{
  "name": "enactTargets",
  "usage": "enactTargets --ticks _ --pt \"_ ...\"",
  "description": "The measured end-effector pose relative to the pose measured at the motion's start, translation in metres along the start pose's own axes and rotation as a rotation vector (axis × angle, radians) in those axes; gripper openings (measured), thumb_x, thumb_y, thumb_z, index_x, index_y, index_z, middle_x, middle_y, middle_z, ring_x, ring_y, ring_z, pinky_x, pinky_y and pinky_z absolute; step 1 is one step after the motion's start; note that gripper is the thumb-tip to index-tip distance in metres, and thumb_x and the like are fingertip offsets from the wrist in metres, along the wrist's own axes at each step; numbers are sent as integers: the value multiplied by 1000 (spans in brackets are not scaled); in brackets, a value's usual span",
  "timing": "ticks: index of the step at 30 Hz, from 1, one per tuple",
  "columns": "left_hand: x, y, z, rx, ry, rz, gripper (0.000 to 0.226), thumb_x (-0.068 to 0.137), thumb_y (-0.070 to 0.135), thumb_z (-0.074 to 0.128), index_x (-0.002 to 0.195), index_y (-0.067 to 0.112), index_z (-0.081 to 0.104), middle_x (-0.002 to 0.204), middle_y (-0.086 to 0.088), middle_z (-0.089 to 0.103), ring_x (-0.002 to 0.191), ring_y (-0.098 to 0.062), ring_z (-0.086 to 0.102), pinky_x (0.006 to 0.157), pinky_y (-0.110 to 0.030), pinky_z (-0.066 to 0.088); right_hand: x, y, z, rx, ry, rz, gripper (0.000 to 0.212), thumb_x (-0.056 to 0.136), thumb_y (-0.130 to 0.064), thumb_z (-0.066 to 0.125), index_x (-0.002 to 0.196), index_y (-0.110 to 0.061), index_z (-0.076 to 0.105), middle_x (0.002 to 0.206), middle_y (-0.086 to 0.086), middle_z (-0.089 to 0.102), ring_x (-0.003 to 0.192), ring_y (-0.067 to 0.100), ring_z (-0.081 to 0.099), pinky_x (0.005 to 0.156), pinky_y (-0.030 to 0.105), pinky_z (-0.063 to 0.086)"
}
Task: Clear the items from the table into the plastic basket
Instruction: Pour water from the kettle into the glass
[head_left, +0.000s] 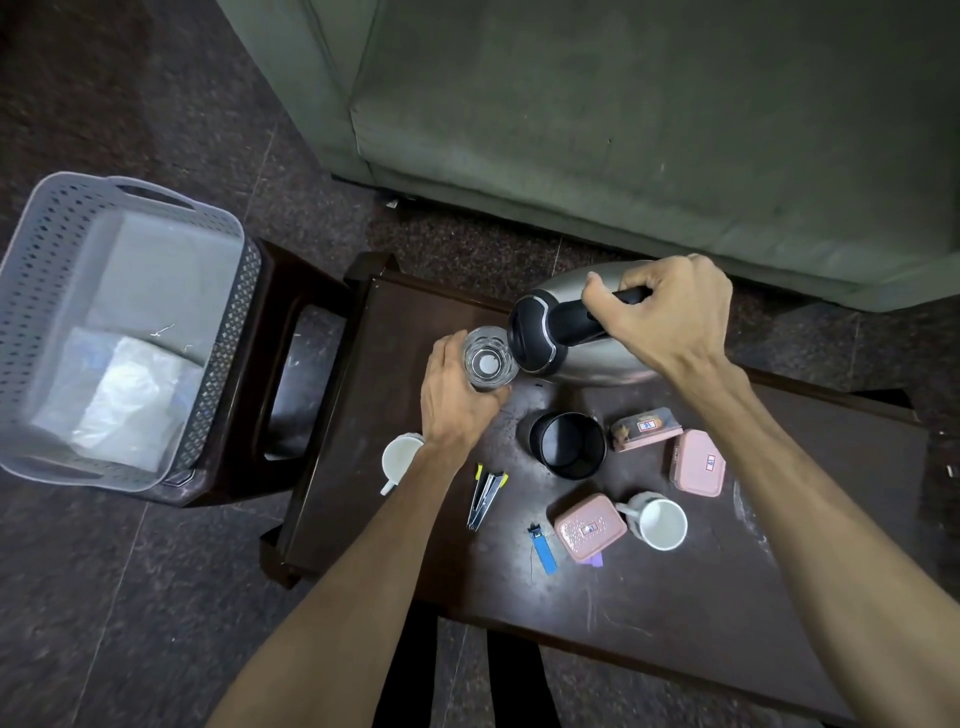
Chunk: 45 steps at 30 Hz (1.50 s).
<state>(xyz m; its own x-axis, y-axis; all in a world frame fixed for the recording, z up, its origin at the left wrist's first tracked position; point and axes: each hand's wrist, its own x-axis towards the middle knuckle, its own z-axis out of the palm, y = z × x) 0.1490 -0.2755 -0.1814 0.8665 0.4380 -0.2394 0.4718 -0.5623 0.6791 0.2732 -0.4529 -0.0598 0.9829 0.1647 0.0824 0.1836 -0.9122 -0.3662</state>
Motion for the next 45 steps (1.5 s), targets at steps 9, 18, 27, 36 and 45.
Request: enactTargets --ticks 9,18,27,36,45 --pt "0 -2 -1 1 -1 1 86 66 36 93 139 13 54 135 -2 59 125 -20 59 105 -31 49 0 -6 1 -72 45 -25 61 78 -58 58 50 -3 52 40 12 38 49 34 40 54 29 36" --pt "1 -3 -1 12 -18 -9 86 66 38 94 139 16 54 136 0 58 126 -19 59 106 -34 51 2 -8 -2 -99 50 -33 58 78 -58 58 47 -10 45 39 8 32 50 34 36 58 27 28" --pt "3 -5 -1 22 -25 -18 85 65 40 94 137 20 54 135 3 58 125 -18 59 102 -28 47 4 -9 -6 -114 49 -39 60 78 -56 61 45 -11 38 37 3 22 47 30 29 59 25 23" --pt "4 -4 -2 46 -31 -7 85 63 40 96 136 19 55 133 2 59 124 -19 60 104 -32 49 3 -8 -10 -119 33 -32 63 79 -57 59 44 -14 30 38 4 24 48 31 32 58 25 24" --pt "4 -3 -3 47 -45 -14 85 64 39 95 137 19 56 134 1 59 124 -19 61 105 -34 50 1 -9 -15 -111 29 -29 64 79 -58 57 44 -15 26 39 7 26 50 33 33 57 27 27"
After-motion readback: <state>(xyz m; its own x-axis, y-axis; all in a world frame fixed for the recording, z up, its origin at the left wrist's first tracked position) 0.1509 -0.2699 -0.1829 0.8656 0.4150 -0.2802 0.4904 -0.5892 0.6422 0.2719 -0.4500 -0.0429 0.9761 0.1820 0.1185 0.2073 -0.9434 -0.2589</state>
